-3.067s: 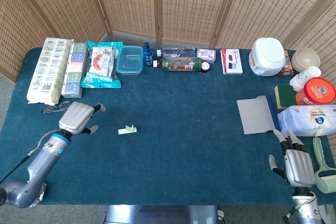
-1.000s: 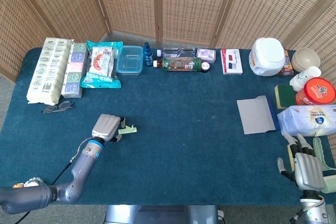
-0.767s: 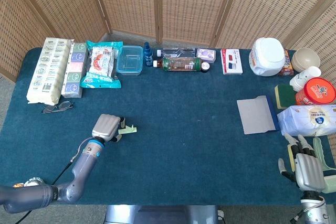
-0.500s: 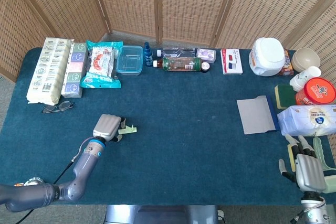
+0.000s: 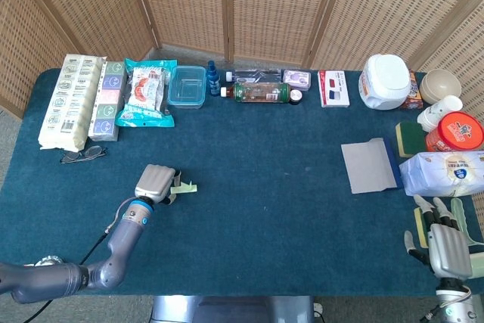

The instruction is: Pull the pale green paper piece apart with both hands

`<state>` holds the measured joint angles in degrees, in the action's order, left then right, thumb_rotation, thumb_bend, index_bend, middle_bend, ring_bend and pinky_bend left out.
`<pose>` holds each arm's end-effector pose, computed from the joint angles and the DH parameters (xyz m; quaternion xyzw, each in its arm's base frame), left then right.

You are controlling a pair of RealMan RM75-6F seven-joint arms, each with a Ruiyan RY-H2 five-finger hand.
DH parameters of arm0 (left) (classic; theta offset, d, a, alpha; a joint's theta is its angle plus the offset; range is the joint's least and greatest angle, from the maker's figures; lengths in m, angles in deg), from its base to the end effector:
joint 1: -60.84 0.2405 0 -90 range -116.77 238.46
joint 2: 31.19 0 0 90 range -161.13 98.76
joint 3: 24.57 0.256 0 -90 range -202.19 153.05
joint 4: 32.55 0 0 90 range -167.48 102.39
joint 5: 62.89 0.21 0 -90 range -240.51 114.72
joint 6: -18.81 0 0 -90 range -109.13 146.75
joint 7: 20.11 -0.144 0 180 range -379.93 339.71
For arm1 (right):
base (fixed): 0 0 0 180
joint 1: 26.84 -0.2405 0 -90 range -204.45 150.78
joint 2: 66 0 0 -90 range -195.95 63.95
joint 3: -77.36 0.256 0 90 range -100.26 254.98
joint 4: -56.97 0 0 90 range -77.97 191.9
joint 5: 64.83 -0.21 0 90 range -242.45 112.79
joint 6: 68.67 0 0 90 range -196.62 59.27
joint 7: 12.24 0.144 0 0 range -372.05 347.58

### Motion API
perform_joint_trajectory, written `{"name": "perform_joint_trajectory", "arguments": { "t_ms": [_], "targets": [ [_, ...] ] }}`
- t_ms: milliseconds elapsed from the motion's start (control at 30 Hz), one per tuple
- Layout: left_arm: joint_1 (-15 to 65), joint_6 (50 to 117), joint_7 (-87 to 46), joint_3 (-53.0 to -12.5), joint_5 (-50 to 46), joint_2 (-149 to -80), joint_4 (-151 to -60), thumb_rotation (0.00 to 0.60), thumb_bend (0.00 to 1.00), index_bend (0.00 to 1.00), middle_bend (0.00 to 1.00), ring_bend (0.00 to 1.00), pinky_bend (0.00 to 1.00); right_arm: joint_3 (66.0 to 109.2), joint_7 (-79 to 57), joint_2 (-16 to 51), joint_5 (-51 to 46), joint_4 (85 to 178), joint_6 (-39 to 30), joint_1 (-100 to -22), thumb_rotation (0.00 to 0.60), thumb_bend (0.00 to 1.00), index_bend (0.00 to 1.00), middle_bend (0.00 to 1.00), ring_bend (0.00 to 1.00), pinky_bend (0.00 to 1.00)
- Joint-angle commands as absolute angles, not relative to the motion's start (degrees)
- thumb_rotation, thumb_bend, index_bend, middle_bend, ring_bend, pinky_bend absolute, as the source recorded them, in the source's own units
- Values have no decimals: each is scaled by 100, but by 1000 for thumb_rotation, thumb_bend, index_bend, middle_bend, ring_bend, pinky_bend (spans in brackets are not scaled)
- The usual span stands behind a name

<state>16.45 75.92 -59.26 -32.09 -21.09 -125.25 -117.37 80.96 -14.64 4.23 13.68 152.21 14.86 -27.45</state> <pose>-0.1701 0.3294 -0.0511 -0.7456 -0.4133 -0.2399 0.4645 -0.3205 -0.1577 0.1240 0.5221 -0.4778 0.3701 0.6018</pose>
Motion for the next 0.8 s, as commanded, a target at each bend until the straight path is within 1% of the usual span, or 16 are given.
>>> {"name": "perform_joint_trajectory", "arguments": {
  "t_ms": [33, 200, 367, 567, 800],
  "targets": [
    [1614, 7596, -5986, -3196, -2167, -12512, -11757, 600, 334, 524, 1000, 1000, 1000, 8097, -1448, 422, 1370, 15222, 1492, -2737, 600, 473, 102, 218, 40, 147],
    [1591, 7628, -6006, -3175, -2174, -12489, -11778, 600, 392, 580, 1000, 1000, 1000, 8104, -1421, 414, 1382, 15225, 1514, -2721, 600, 473, 100, 218, 40, 147],
    [1613, 7634, -5797, -3148, -1835, -12351, -11796, 600, 455, 669, 1000, 1000, 1000, 8126, -1386, 388, 1414, 15260, 1550, -2714, 600, 473, 100, 218, 40, 147],
    [1708, 7470, -5110, -3028, -840, -11792, -11920, 600, 479, 712, 1000, 1000, 1000, 8134, -1247, 388, 1552, 15280, 1546, -2755, 600, 473, 100, 222, 41, 147],
    [1748, 7113, -3868, -2811, 629, -10844, -12032, 600, 480, 721, 1000, 1000, 1000, 8160, -1156, 395, 1722, 15325, 1452, -2890, 600, 473, 100, 223, 42, 147]
  ]
}}
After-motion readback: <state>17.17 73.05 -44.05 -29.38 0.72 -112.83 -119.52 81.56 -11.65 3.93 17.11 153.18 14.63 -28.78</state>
